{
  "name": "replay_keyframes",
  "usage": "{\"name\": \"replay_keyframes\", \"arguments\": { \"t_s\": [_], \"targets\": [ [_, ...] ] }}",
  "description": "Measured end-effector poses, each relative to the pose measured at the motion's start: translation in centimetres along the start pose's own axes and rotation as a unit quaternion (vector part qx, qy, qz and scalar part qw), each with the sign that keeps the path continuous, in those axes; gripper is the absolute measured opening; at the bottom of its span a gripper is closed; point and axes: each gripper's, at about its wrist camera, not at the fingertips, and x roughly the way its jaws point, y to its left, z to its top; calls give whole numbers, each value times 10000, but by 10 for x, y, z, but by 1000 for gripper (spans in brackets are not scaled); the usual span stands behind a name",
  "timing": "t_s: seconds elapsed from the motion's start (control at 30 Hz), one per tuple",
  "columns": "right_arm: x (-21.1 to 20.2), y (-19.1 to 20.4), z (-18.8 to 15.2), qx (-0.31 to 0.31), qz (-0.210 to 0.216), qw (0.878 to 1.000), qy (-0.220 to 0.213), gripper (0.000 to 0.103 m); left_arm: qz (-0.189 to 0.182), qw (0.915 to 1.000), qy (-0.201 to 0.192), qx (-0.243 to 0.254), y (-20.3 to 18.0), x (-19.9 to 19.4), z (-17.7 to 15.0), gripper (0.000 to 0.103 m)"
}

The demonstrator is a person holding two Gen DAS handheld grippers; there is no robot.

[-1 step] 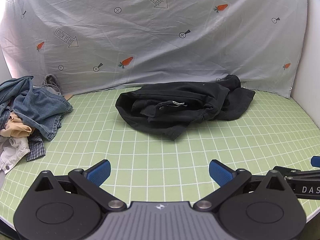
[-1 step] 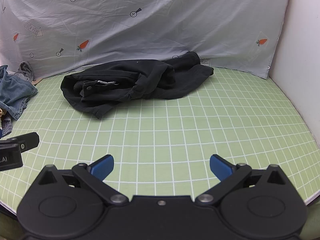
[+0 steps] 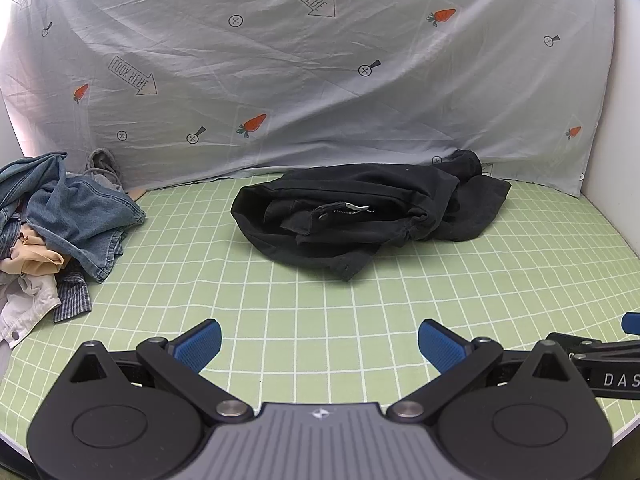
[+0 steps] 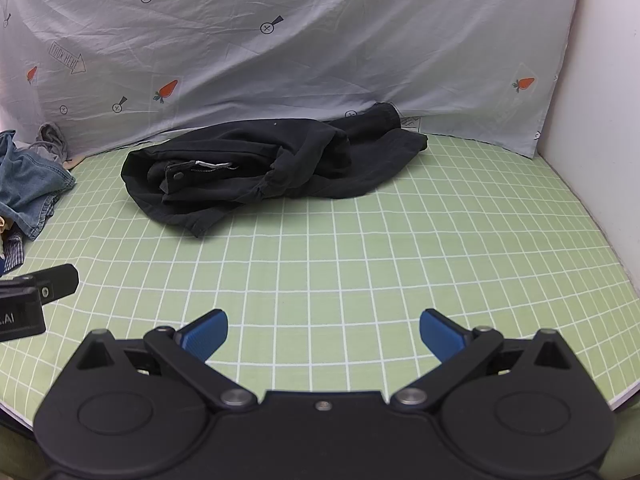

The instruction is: Fold clothes

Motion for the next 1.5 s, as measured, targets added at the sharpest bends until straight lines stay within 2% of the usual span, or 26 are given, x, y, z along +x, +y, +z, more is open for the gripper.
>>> {"name": "replay_keyframes", "arguments": {
  "t_s": [1.5],
  "targets": [
    [1,-1,1,-1,-61,10000,43,103,-5,9999,166,44,3,7,3,103]
  ]
}}
